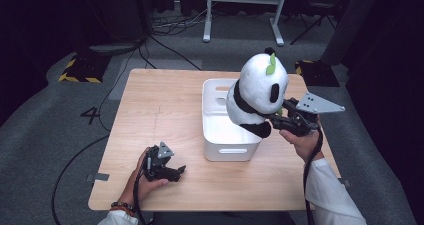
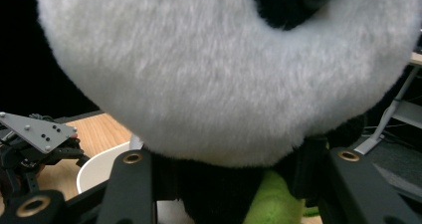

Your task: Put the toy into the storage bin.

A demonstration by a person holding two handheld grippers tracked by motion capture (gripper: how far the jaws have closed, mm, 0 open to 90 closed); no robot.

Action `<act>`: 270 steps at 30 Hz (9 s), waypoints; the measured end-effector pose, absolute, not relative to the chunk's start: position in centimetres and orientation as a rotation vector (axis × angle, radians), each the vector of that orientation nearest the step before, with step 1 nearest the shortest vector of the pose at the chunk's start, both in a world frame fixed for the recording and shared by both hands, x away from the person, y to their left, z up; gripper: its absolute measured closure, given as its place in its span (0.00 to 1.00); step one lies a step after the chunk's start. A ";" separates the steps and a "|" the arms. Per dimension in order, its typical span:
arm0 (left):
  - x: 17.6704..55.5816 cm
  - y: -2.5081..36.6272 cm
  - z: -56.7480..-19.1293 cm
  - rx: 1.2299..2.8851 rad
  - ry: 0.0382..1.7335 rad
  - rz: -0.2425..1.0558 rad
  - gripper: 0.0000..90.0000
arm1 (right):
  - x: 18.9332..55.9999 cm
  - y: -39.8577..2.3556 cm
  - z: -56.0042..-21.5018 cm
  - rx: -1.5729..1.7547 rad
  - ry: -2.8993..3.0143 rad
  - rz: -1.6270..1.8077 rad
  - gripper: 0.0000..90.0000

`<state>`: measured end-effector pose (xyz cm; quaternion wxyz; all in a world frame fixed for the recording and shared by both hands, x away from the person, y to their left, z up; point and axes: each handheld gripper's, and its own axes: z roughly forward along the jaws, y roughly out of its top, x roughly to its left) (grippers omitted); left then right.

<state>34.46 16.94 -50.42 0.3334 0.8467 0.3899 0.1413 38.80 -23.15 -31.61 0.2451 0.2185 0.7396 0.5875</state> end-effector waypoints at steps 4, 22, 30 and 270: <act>34.5 16.9 -50.4 2.211 1.018 0.369 0.11 | 39.0 -22.6 -31.9 0.599 2.032 1.602 0.57; 34.5 16.9 -50.4 2.211 1.018 0.369 0.11 | 40.1 -20.3 -33.4 0.571 2.150 1.520 0.56; 34.5 16.9 -50.4 2.211 1.018 0.369 0.11 | 40.3 -19.5 -34.1 0.550 2.195 1.470 0.56; 34.5 16.9 -50.4 2.209 1.017 0.368 0.11 | 38.3 -25.7 -34.9 0.597 2.347 1.107 0.26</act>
